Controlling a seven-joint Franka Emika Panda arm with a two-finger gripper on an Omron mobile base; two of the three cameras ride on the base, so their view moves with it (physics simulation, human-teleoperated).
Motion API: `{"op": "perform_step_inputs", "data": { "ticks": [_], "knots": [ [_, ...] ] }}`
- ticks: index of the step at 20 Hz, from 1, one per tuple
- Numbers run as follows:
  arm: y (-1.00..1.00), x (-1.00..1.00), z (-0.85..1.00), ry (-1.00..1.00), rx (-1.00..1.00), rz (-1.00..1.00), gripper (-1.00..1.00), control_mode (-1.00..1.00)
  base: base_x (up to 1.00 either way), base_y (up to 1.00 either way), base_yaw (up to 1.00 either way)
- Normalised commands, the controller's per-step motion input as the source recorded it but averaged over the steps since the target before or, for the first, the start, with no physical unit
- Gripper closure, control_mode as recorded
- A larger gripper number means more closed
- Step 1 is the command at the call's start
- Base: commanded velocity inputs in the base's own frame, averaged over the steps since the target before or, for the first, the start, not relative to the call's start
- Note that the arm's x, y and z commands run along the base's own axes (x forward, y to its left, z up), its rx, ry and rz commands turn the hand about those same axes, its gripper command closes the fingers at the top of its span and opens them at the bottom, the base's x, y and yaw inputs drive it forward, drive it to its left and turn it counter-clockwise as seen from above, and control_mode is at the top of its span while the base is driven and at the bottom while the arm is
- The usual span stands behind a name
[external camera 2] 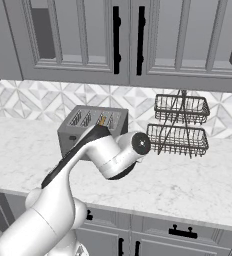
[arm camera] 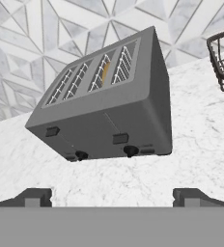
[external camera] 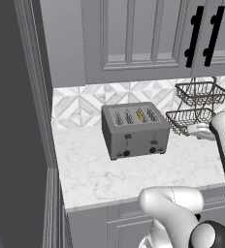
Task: Start the toaster. Once the lever pops up, take the bread to the plate on the dining counter.
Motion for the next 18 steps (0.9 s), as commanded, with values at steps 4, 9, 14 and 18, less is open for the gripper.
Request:
{"op": "perform_step_inputs", "data": {
  "ticks": [4, 9, 14, 18],
  "knots": [
    [0.00, 0.00, 0.00, 0.00, 0.00, 0.00, -1.00, -1.00, 0.00, 0.00, 0.00],
    [0.00, 0.00, 0.00, 0.00, 0.00, 0.00, -1.00, -1.00, 0.00, 0.00, 0.00],
    [0.00, 0.00, 0.00, 0.00, 0.00, 0.00, -1.00, -1.00, 0.00, 0.00, 0.00],
    [0.00, 0.00, 0.00, 0.00, 0.00, 0.00, -1.00, -1.00, 0.00, 0.00, 0.00]
  ]
}}
